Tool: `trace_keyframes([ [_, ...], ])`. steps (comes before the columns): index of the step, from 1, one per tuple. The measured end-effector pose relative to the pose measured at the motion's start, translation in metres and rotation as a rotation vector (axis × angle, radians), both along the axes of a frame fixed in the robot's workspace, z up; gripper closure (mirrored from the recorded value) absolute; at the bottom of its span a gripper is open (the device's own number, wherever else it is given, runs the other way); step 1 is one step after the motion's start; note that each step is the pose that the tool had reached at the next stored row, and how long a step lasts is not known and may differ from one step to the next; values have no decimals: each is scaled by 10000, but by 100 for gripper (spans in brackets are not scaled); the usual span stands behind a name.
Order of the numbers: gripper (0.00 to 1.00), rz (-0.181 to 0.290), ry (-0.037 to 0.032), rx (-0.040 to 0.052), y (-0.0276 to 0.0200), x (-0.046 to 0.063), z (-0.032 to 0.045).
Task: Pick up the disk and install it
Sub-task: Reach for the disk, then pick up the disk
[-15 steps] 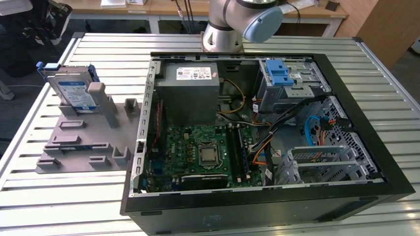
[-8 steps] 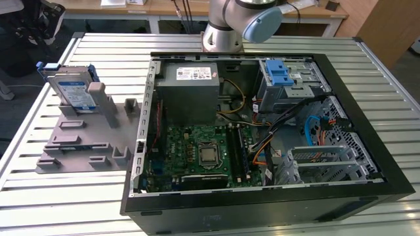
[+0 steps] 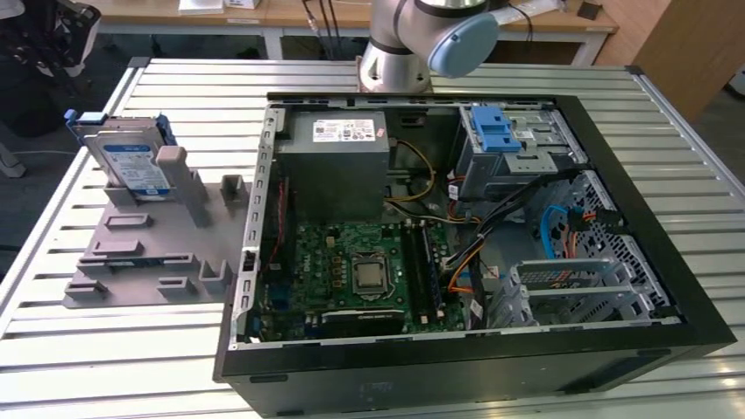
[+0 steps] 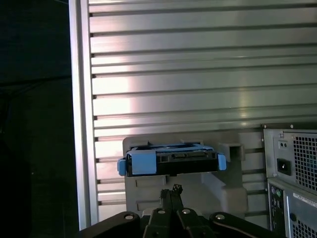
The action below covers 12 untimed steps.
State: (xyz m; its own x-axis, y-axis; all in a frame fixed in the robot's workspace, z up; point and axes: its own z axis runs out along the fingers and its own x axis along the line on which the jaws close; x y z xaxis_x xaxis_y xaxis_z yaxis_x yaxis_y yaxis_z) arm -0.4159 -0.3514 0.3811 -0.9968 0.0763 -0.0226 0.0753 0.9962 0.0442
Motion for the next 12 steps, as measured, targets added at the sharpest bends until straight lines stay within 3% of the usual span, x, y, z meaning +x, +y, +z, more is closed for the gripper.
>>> trace_keyframes([
  [12,89,0,1,0,26,-154,-6],
])
